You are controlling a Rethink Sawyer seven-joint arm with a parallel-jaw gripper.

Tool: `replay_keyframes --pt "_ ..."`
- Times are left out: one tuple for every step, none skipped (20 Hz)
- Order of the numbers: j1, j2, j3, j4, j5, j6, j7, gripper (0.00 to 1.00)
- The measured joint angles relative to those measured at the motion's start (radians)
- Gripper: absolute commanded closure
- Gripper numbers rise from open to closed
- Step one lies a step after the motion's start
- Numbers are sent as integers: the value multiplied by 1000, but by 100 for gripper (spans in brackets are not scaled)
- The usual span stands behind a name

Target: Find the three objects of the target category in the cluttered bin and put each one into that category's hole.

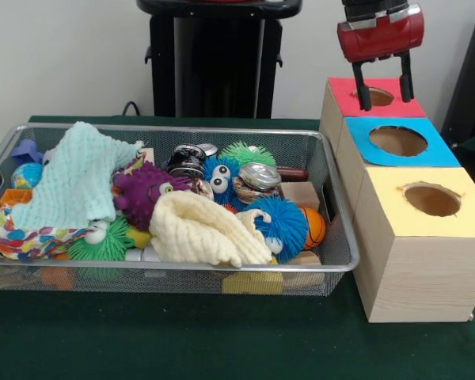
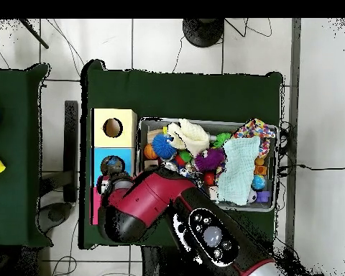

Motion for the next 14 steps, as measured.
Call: replay_keyframes --pt "-1 -1 0 0 3 0 0 0" --pt "-1 -3 0 0 10 1 0 0" --pt "-1 -5 0 0 16 2 0 0" --pt "-1 -7 -1 0 22 4 0 0" --pt "1 -10 -5 -2 33 12 0 0" --pt "2 -14 -9 -3 45 20 0 0" --pt "4 -17 -15 -5 58 30 0 0" --pt "6 -25 -27 -12 86 57 0 0" --pt "7 -30 -35 -18 106 78 0 0" --pt "7 -33 -39 -22 119 93 0 0" --pt "8 -37 -48 -31 145 121 0 0" --pt "8 -41 -57 -40 171 150 1 0" --pt "8 -44 -62 -47 190 168 2 0" --pt "7 -48 -70 -61 226 202 4 0"
